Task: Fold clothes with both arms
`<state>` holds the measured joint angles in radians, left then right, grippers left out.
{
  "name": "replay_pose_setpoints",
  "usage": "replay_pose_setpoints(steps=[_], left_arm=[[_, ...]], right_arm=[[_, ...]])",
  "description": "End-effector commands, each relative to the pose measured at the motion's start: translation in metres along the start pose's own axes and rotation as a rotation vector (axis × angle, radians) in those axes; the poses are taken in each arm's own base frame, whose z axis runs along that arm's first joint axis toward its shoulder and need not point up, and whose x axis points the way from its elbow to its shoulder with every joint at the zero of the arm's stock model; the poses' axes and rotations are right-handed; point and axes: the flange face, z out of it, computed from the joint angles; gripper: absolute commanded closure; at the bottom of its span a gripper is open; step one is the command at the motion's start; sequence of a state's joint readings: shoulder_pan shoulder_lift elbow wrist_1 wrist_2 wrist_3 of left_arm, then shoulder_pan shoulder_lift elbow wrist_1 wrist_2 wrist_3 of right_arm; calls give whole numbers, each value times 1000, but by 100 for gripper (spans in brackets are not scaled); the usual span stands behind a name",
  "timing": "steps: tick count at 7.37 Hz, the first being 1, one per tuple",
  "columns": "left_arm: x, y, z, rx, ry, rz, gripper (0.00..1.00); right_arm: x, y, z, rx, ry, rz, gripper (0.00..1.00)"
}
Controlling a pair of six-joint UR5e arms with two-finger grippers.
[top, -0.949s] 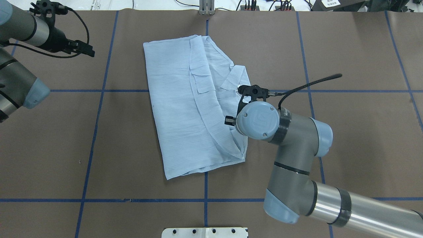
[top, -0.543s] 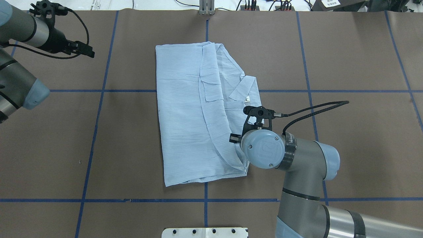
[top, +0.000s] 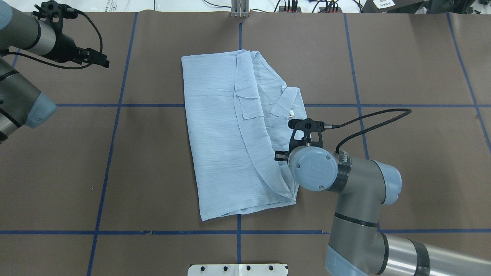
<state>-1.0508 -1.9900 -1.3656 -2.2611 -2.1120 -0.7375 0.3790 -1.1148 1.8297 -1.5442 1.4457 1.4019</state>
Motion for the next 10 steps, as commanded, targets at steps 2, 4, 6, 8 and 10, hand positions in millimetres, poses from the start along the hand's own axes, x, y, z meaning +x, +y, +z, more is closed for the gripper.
replay_pose_setpoints(steps=[2,4,6,8,10], left_arm=[[2,1,-1,-3,12,5,0],[-4,5,0,-8,8,1,0],[-4,11,-5,-5,12,4,0],[-2,11,-7,-10,24,6,0],[-3,12,-6,-11,21,5,0]], right_arm=[[-50,-55,-43,-26,-1,-98,0],[-113,-62,-27,-41,20,-178,0],[-136,-50,-18,-72,35,-300,0],[-137,-33,-12,-108,85,-408,0],[-131,-22,-4,-138,142,-481,0]])
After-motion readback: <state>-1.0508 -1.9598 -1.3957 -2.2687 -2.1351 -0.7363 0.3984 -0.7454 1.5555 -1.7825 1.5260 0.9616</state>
